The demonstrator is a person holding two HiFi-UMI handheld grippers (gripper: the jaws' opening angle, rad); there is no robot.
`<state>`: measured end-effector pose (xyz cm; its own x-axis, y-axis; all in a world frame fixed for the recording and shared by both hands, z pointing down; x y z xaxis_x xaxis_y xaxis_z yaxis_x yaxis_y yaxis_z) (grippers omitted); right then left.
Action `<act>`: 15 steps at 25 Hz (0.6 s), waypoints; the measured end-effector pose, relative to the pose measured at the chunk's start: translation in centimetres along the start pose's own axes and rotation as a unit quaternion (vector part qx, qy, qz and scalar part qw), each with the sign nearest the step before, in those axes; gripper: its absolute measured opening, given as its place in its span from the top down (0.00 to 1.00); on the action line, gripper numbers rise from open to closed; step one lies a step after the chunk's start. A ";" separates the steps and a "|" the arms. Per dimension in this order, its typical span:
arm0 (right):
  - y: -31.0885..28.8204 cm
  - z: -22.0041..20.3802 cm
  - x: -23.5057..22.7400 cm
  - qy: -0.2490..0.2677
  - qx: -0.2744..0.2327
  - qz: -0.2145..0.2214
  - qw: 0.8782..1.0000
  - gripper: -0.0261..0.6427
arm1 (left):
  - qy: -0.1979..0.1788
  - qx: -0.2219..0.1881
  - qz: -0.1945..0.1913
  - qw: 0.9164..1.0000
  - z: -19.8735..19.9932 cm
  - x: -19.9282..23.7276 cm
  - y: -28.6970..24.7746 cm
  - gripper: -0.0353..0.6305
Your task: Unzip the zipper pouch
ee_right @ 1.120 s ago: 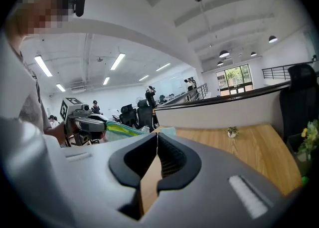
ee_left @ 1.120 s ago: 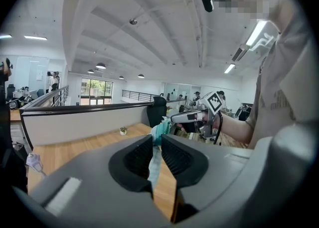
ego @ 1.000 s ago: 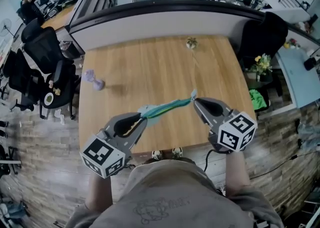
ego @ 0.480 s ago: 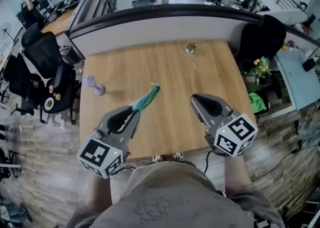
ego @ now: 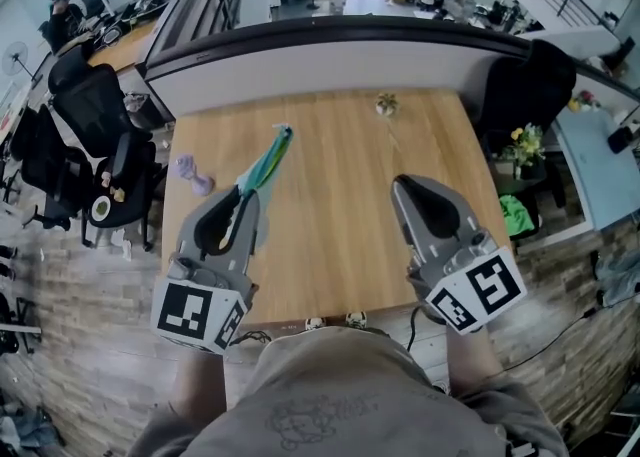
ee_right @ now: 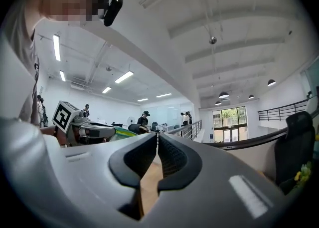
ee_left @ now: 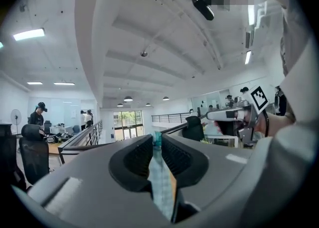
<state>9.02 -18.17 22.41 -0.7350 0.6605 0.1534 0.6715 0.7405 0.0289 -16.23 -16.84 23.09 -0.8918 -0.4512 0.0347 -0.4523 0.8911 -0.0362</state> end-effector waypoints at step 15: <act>0.5 -2.0 -1.4 -0.025 0.012 -0.047 0.999 0.94 | -0.013 -0.016 0.077 0.997 -1.6 1.4 0.4 0.87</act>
<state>10.52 -18.97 24.16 -0.7987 0.5930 0.1023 0.5974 0.8018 0.0163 -17.64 -17.03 24.73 -0.9509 -0.3095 0.0055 -0.3096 0.9509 -0.0067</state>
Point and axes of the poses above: the fingertips, and each gripper's own axes: y backward along the fingers, x to its left, z out of its top, the point moved 6 cm from there along y, backward along the fingers, and after that the axes turned 9 degrees about y, right-handed, at the moved point
